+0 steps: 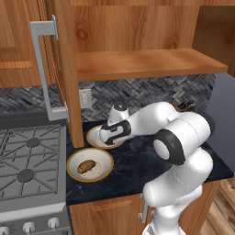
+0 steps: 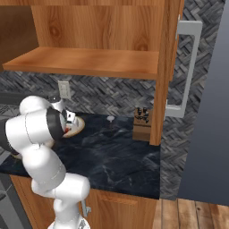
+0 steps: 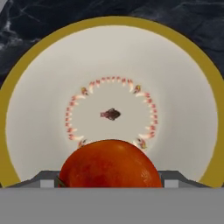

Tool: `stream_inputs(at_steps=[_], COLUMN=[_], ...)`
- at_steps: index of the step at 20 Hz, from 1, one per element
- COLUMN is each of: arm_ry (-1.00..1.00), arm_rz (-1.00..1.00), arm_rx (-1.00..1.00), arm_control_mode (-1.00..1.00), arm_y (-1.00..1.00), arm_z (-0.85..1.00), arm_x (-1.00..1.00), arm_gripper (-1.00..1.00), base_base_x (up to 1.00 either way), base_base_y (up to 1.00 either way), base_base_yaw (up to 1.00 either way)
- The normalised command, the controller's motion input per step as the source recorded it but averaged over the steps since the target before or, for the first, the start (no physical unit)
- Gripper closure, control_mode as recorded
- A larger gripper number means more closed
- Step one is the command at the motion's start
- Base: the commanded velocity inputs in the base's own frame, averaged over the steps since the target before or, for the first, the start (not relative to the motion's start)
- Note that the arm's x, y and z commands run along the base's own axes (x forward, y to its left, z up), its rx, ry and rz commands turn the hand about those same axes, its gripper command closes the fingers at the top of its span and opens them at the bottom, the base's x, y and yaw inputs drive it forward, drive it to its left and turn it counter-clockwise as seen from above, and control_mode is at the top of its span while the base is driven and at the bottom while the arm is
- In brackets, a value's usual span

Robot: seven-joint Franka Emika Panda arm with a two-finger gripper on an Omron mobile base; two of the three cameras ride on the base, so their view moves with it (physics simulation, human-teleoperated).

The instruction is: Pick both bowls and place them on the counter. Then place the tomato in one bowl and place the potato in the other bowl.

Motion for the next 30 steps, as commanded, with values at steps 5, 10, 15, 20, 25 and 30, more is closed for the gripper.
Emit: stream_inputs(at_steps=[5,10,15,20,25,30], arm_ry=[0.0,0.0,0.0,0.01,0.01,0.05], arm_rz=[0.0,0.0,0.0,0.0,0.0,0.0], arm_rx=[-0.05,-0.05,-0.05,-0.05,-0.03,-0.02], arm_control_mode=[-1.0,-1.0,-1.0,-1.0,-1.0,-1.0], arm_y=[0.06,0.11,0.05,0.03,0.0,0.0], arm_z=[-0.13,-0.2,-0.17,-0.18,-0.08,-0.05], arm_x=[0.11,0.08,0.09,0.11,0.08,0.08], arm_gripper=[1.0,1.0,1.0,1.0,1.0,-1.0], base_base_x=[0.0,0.0,0.0,0.0,0.0,0.0], base_base_y=[0.0,0.0,0.0,0.0,0.0,0.0], base_base_yaw=[0.0,0.0,0.0,0.0,0.0,0.0])
